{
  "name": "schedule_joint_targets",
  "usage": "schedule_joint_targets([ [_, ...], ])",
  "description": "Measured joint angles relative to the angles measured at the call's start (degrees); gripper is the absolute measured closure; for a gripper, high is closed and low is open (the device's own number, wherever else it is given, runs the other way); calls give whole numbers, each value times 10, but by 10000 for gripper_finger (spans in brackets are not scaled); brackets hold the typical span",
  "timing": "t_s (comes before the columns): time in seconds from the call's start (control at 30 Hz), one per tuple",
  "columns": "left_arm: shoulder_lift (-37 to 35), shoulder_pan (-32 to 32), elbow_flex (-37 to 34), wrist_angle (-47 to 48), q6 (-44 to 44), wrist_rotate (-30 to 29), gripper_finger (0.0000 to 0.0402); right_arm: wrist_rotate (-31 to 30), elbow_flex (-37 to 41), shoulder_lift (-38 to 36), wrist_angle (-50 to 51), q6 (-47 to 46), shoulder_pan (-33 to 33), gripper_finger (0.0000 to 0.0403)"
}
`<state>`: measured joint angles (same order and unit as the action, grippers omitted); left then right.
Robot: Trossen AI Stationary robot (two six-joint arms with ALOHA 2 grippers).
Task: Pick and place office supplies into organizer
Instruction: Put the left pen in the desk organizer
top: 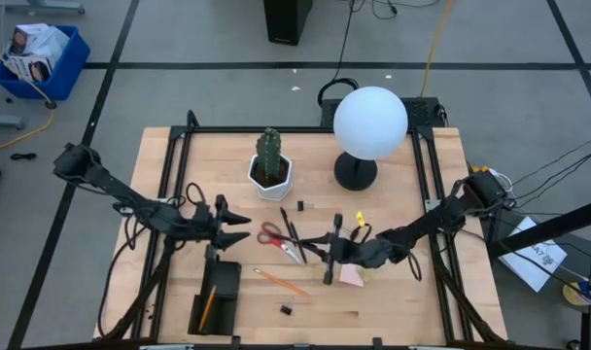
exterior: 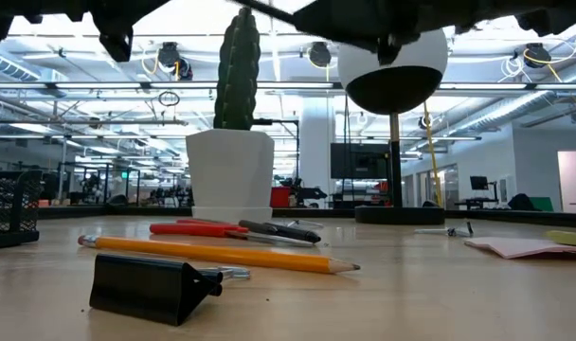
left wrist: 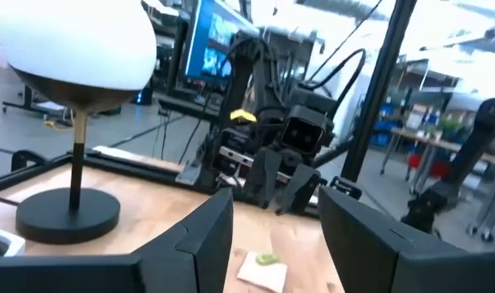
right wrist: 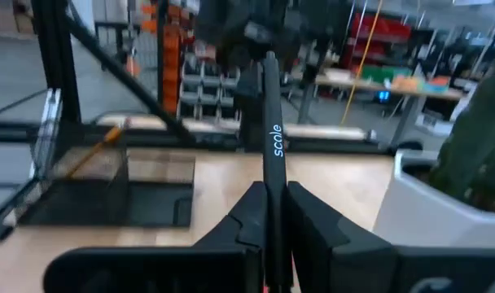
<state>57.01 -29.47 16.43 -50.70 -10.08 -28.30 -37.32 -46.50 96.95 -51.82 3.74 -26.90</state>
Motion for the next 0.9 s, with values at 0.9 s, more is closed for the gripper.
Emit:
schedule_joint_targets([
  [0.9, 173, 60, 26, -186, 15, 34, 215, 120, -1, -1, -88, 0, 86, 379],
])
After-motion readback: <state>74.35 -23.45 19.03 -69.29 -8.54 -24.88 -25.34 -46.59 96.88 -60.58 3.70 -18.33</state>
